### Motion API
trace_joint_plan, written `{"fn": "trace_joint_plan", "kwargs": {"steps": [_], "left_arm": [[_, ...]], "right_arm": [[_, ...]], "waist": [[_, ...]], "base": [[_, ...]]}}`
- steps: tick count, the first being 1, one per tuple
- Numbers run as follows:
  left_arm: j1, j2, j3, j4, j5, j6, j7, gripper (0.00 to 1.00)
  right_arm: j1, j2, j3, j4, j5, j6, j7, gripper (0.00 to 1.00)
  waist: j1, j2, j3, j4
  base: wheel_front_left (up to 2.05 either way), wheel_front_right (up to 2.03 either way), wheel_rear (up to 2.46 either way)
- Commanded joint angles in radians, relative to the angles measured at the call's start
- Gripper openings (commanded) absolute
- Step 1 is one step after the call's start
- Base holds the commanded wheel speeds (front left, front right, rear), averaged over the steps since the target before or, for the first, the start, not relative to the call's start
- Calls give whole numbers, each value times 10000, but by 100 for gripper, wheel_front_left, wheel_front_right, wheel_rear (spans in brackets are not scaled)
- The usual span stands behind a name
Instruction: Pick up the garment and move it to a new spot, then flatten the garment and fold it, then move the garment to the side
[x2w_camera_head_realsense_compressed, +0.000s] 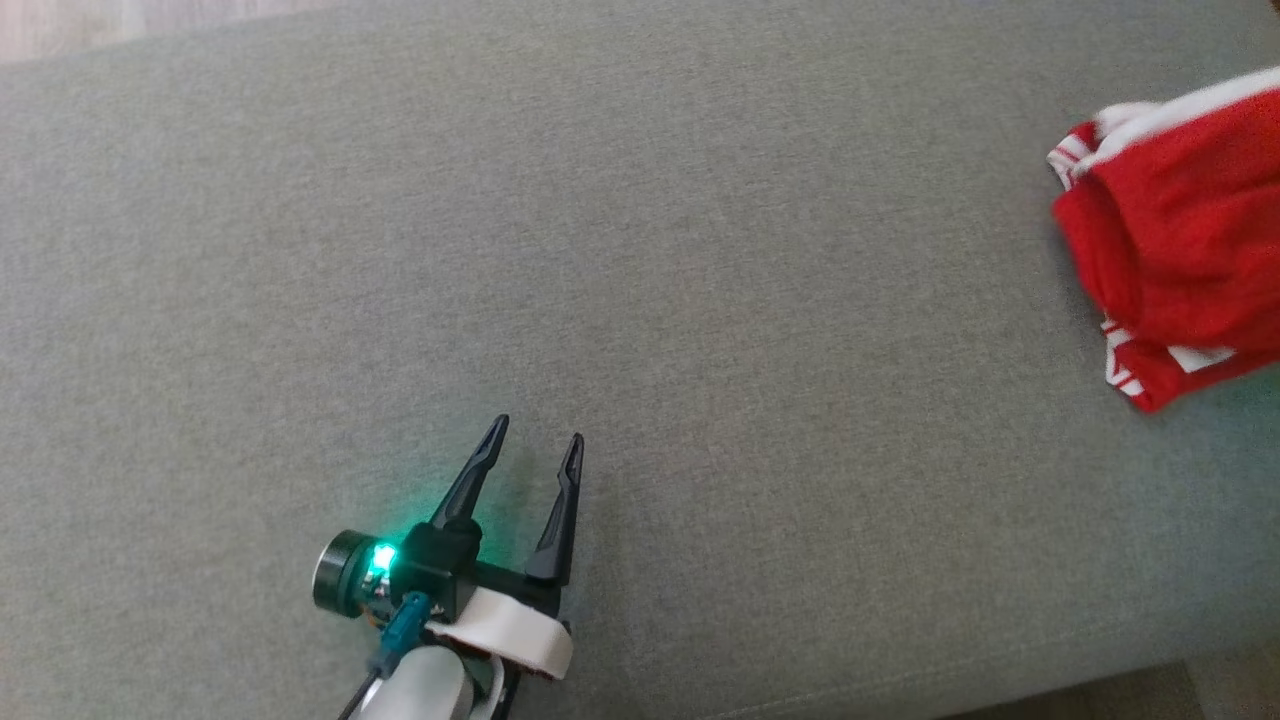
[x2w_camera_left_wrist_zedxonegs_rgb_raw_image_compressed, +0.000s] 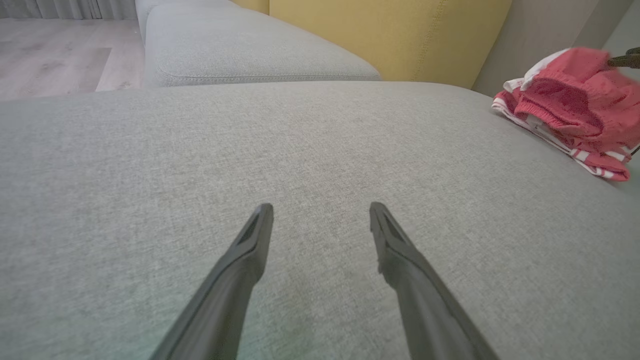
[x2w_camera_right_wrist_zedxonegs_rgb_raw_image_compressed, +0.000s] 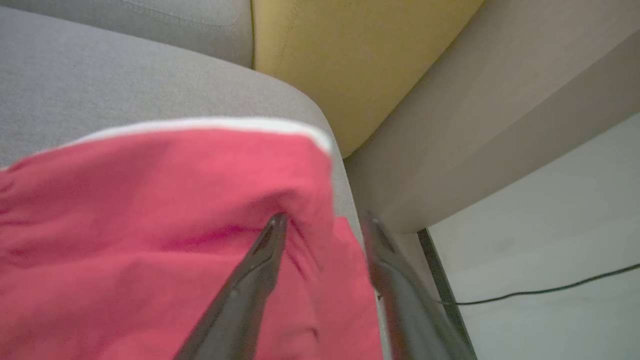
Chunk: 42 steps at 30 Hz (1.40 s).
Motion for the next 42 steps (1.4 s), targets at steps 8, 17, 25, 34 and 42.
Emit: {"fn": "trace_joint_plan", "kwargs": {"steps": [8,17,25,34,42], "left_arm": [[-124,18,669,-413,27,204,-51,100],[206,18,1475,-666,60,502,-51,100],[481,18,1931,-732,15,577,-51,100],[839,18,2260,-646,23,702,-51,100],[1084,18,2530,-526,-172,712,-51,100]], "right_arm": [[-91,1313,-1695,-533,-913,2,-2433,100],[1779,3914,-2559,-3021,-902,2,-2981,100],[3994,5217,-3237,-4396,-1155,2,-2984,100],[5382,5368,-2580,-4959,-698,2,-2986,100],[5792,5370,-2384,-5155,-371,2,-2986,100]], "waist": [[-1,0,-203,118],[-1,0,-712,819],[-1,0,-1112,1471],[-1,0,-1559,1971],[-1,0,-2102,2219]], "base": [[0,0,0],[0,0,0],[0,0,0],[0,0,0],[0,0,0]]}}
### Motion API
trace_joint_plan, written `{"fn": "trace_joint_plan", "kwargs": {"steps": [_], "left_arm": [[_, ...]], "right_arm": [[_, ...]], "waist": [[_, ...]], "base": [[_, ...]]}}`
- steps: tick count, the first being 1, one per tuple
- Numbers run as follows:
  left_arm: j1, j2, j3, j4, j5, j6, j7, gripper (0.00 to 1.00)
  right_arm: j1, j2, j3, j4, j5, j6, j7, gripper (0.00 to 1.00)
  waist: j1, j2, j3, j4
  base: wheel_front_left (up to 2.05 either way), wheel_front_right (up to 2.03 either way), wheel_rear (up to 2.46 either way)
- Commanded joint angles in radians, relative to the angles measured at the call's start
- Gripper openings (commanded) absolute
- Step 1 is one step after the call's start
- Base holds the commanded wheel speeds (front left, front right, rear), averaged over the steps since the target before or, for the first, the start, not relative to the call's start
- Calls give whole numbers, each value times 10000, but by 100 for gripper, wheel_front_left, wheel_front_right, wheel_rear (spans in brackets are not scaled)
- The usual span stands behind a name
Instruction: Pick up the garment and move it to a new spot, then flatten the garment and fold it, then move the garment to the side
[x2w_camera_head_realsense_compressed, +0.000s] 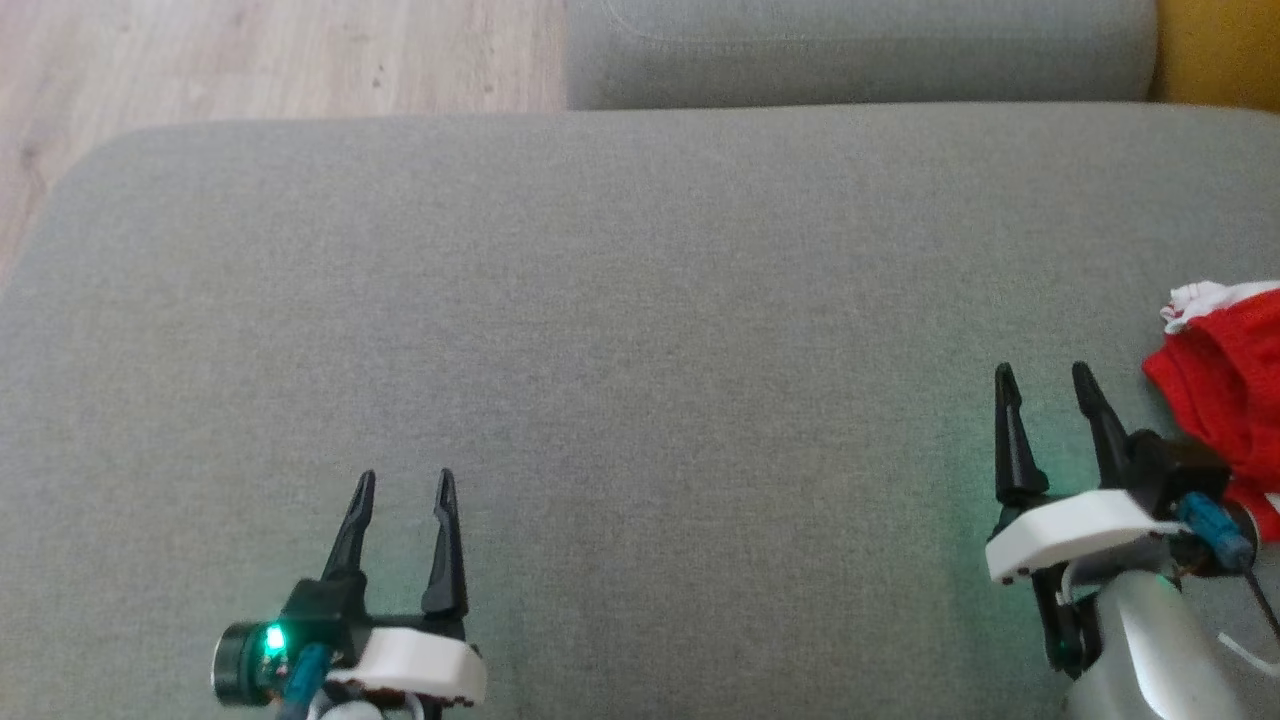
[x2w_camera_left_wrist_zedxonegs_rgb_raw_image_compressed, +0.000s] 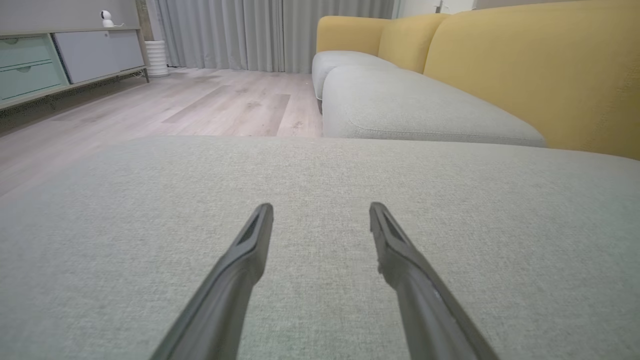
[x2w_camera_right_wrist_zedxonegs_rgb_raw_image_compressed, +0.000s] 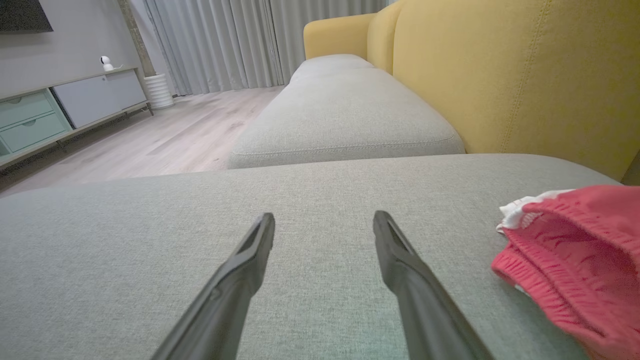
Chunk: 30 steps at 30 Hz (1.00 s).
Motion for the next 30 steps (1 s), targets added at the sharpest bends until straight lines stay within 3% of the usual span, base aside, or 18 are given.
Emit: {"fn": "trace_joint_plan", "kwargs": {"steps": [1,10,29,30], "left_arm": [[-93,27,448,-234,-61,3,-51,100],[204,27,936,-148,-75,-187,-51,100],[147,27,1548,116,-276,-697,-51,100],[140,27,1554,134,-337,-742,-51,0]], "right_arm": [[-57,3,303,-323,73,2,-110,100],[246,4,761,-147,397,2,-110,100],[188,4,1146,-29,546,2,-110,100],[188,4,1156,-23,555,2,-110,0]], "waist": [[1,0,-200,81],[1,0,-831,137],[1,0,-1085,0],[1,0,-1083,-4]], "base": [[0,0,0],[0,0,0],[0,0,0],[0,0,0]]}}
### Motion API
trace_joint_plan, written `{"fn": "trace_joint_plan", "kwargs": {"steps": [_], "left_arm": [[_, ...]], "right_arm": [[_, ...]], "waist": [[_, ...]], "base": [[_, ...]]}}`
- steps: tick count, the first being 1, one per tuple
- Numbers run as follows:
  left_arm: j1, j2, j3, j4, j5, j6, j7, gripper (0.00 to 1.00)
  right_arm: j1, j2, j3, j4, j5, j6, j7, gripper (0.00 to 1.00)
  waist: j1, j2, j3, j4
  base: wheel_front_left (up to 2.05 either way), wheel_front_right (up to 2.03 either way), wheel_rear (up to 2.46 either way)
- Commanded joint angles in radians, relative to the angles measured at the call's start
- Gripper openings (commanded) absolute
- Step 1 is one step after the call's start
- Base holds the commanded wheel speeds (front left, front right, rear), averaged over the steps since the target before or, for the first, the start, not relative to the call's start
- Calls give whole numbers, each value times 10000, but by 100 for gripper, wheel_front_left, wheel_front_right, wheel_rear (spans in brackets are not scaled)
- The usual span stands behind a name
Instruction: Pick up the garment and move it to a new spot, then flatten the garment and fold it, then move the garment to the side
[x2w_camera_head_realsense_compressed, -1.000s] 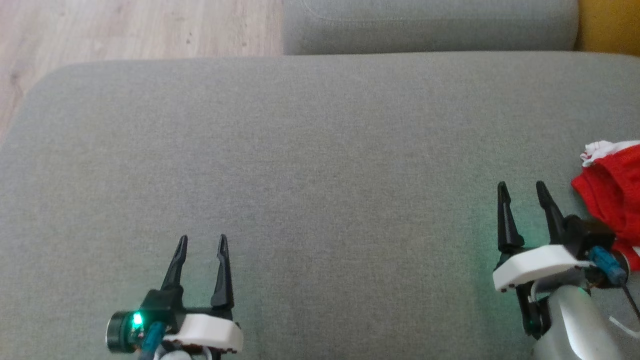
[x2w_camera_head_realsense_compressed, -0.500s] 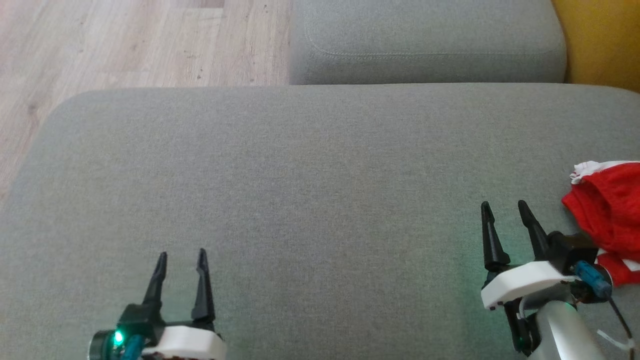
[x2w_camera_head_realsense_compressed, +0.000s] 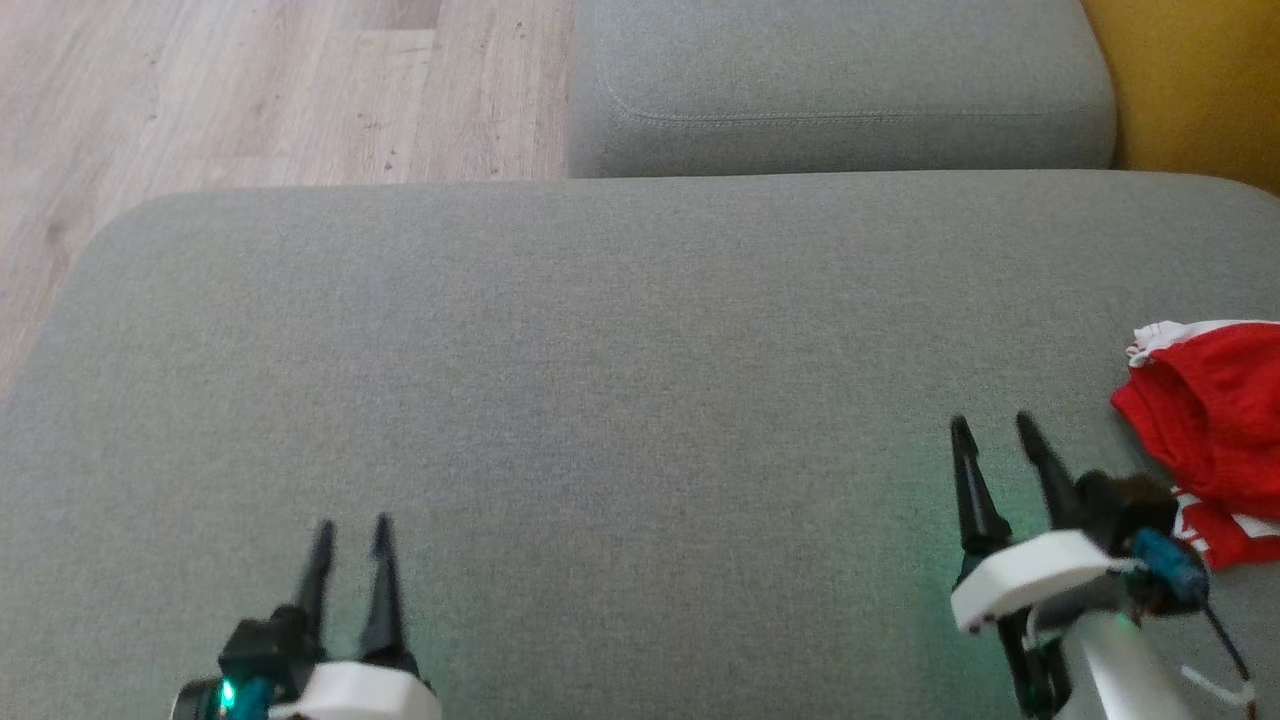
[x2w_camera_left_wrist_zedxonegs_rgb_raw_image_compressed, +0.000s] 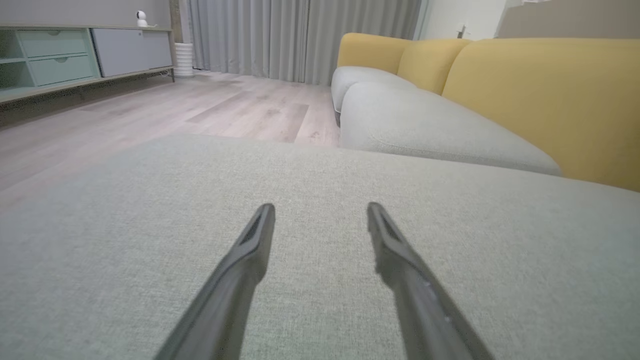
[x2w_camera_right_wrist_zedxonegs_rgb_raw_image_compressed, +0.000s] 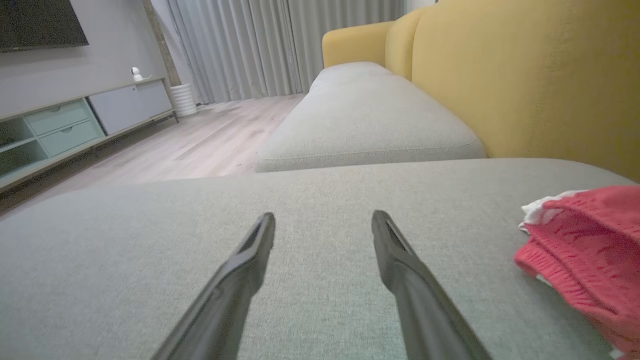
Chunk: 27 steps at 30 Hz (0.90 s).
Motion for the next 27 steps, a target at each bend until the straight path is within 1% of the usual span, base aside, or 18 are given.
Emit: {"fn": "trace_joint_plan", "kwargs": {"steps": [1,5,27], "left_arm": [[0,-2,4,90,-14,-5,9,0],[122,-9,58,450,-206,-22,84,0],[-52,-2,405,74,-2662,-243,711,0]], "right_arm": [[8,2,-12,85,14,0,12,0],[227,21,-67,419,210,0,116,0],[334,16,-269,-230,2829,0,720,0]], "waist": [[0,0,0,0],[0,0,3,-12],[0,0,44,-123]], "base": [[0,0,0],[0,0,0],[0,0,0]]}}
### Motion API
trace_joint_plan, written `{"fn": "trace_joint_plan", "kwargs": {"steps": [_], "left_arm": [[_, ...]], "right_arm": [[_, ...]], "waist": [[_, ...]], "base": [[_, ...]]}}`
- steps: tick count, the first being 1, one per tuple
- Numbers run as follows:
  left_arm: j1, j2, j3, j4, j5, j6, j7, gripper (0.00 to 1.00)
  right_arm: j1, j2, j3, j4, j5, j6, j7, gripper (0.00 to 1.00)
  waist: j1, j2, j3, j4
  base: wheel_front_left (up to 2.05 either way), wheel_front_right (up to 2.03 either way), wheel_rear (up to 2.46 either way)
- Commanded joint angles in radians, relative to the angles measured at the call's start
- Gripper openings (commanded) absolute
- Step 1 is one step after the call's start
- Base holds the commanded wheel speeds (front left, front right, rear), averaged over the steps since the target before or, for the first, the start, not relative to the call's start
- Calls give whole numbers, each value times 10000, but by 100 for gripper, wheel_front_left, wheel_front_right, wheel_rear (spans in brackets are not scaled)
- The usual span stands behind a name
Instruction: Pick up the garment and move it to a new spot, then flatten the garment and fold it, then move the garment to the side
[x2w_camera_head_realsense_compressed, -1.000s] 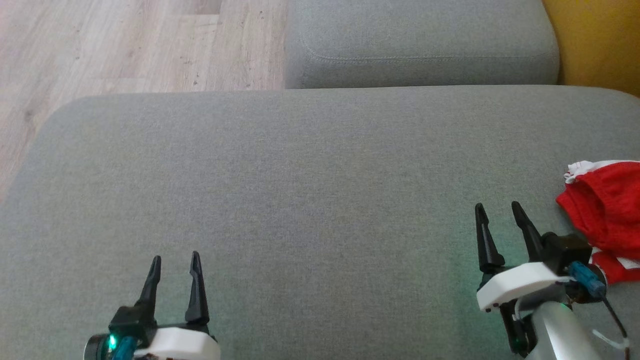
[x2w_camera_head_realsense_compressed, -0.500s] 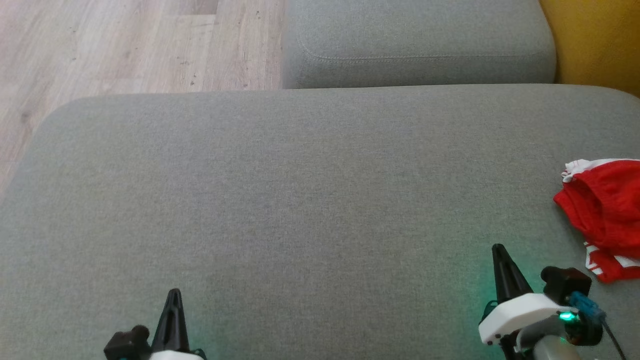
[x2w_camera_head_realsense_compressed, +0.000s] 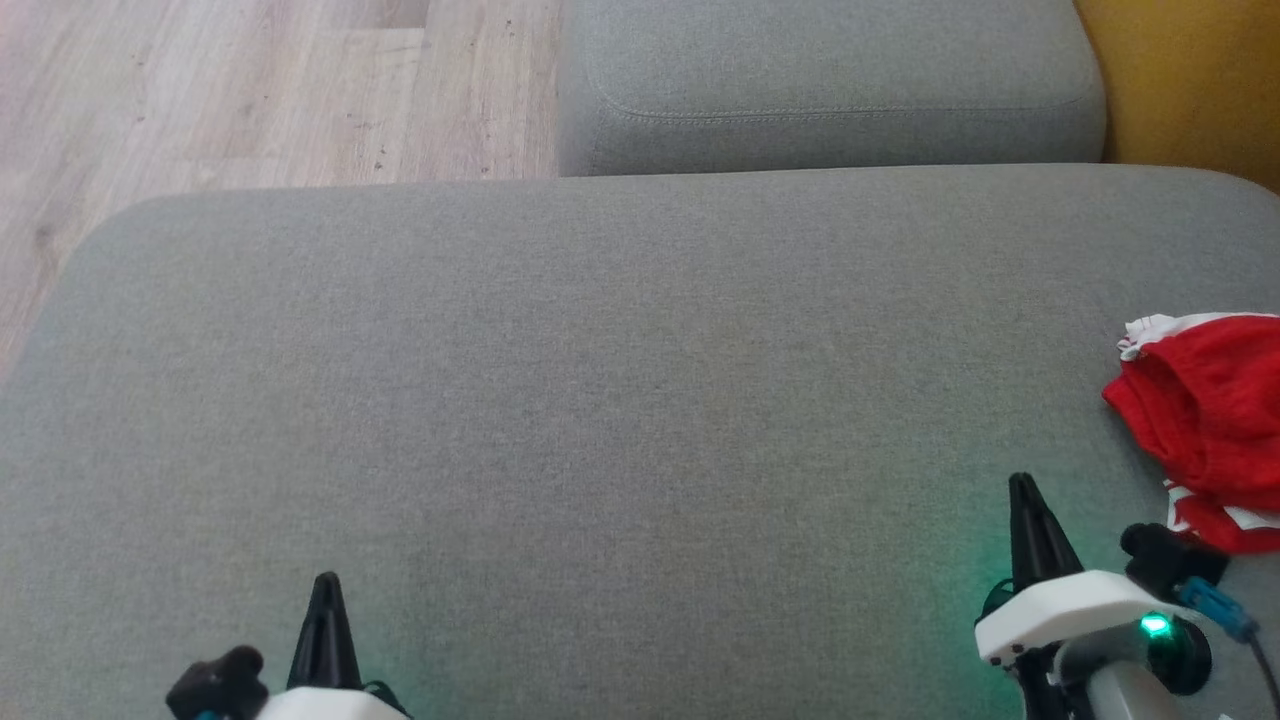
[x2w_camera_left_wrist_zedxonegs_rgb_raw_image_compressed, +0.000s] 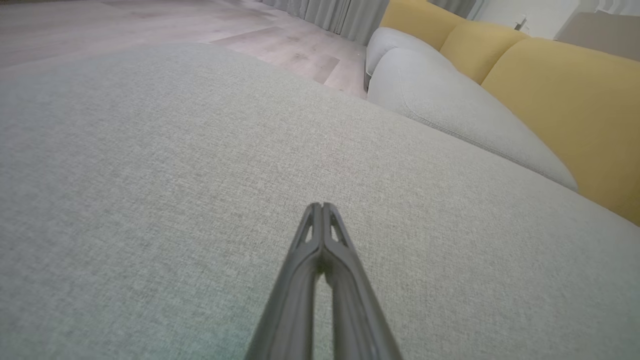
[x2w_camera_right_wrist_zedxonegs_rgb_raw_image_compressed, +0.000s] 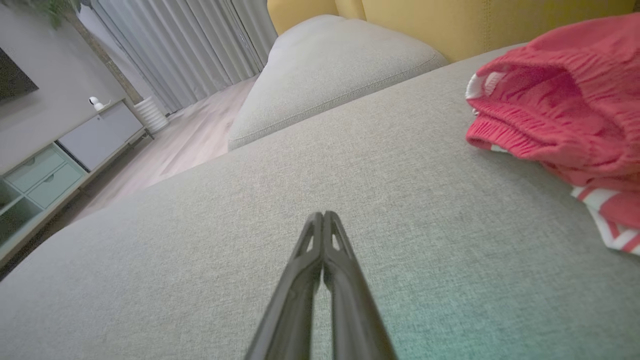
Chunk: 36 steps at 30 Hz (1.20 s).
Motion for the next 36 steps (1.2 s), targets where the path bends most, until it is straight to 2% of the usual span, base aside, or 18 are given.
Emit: {"fn": "trace_joint_plan", "kwargs": {"steps": [1,36], "left_arm": [[-497,14,178,-391,-293,-29,49,0],[-808,24,757,-930,-4067,-371,1052,0]], "right_arm": [[-419,-24,-14,-412,334,0,87,0],[-322,-30,-389,-1343,4347,1,1066,0]], "waist": [[0,0,3,-7],[0,0,66,-179]], "base": [[0,0,0],[0,0,0]]}}
